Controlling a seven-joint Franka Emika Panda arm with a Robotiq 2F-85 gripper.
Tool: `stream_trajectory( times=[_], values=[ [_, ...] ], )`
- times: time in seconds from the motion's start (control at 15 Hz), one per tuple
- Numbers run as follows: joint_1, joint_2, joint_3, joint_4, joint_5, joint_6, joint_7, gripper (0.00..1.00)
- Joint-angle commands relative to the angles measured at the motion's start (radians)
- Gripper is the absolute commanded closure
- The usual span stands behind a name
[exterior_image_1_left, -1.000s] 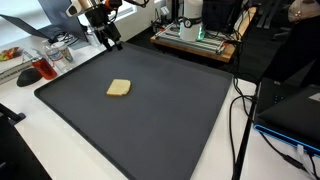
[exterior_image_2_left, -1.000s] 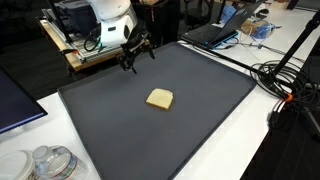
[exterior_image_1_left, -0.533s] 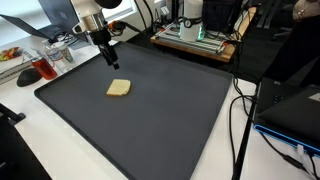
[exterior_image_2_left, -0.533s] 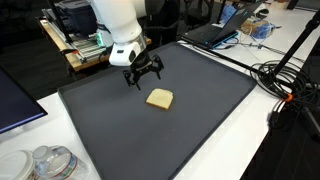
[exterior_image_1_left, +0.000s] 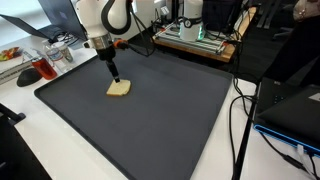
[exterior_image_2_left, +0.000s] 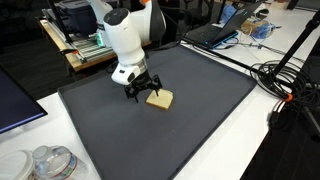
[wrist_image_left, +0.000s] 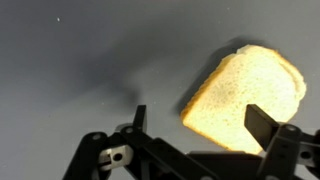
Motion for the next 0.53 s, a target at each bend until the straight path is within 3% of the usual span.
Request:
stream_trajectory(
  times=[0.0, 0.33, 0.47],
  values=[
    [0.006, 0.036, 0.002, 0.032, -0.060, 0.030, 0.104, 0.00],
    [0.020, 0.054, -0.008, 0.053, -0.120, 0.025, 0.185, 0.00],
    [0.025, 0.059, -0.007, 0.061, -0.143, 0.022, 0.201, 0.15]
  ],
)
